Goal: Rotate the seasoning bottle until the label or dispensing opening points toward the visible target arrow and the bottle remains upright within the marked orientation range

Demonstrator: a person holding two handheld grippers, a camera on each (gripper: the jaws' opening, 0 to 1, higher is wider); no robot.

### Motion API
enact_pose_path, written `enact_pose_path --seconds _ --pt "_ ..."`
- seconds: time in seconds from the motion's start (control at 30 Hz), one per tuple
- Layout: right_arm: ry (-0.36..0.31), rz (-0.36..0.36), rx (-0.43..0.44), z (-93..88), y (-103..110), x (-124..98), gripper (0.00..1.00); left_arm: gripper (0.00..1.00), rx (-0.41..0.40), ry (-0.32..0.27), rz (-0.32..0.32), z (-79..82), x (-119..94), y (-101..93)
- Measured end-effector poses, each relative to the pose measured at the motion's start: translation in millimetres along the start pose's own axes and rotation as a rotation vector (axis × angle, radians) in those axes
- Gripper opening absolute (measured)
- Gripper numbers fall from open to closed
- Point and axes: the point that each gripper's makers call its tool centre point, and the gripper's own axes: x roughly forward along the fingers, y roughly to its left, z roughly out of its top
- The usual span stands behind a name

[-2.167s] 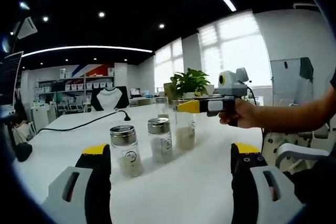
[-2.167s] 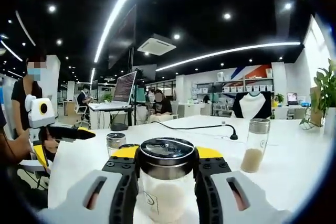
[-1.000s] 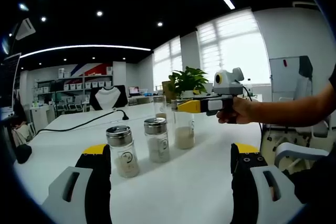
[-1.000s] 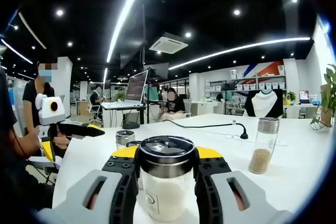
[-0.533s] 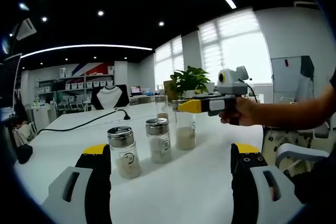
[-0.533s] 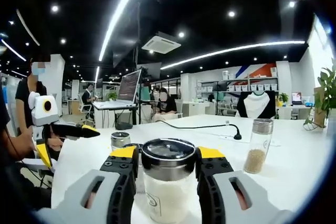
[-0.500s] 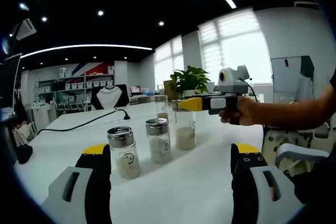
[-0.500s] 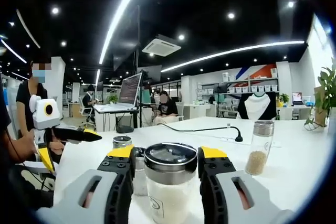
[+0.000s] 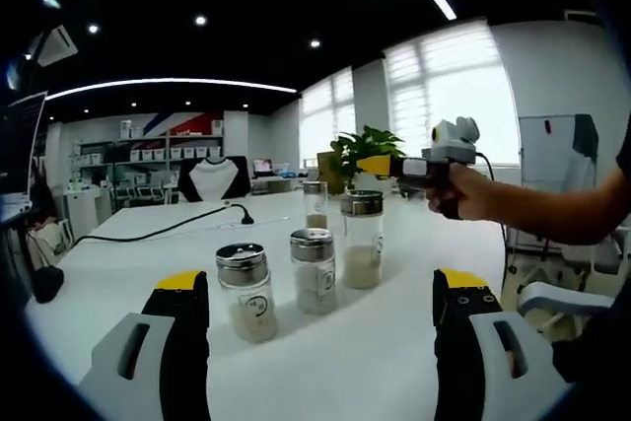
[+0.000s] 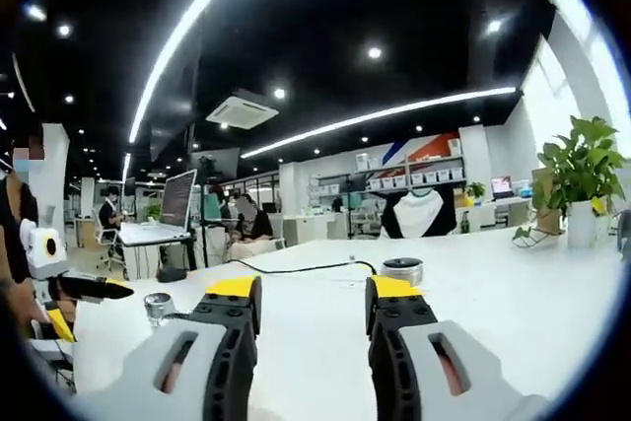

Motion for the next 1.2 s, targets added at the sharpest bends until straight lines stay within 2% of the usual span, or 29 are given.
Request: enact_pose_path --seconds 0.13,0.23,0.43,0.53,0.8,1.07,1.2 --pt "0.031 -0.024 -0.019 -8.0 -23 11 0.35 1.00 -0.004 0.023 0.003 -2.5 -1 4.2" --pt "0.063 -0.025 -0.014 -16.3 -32 21 0.36 1.00 -0.013 0.018 0.005 -0.4 -1 7.2" --pt "0.091 -0.014 -0.100 -23.0 -48 50 0.36 1.00 -0.011 0.002 -0.016 1.6 2 4.4" --pt "0.099 -0.039 -0.131 -27.6 -57 62 0.36 0.99 -0.017 -0.007 0.001 2.9 5 10.7" --pt "0.085 -0.083 -0.120 -38.2 -82 101 0.38 0.99 -0.040 -0.001 0.017 2.4 17 29.1" --pt "0.068 -0.090 -0.135 -38.1 -88 121 0.40 0.98 -0.058 -0.025 0.054 4.9 24 51.2" --pt "0.042 -0.100 -0.120 -32.6 -91 128 0.39 0.98 -0.070 -0.041 0.054 6.9 27 57.3"
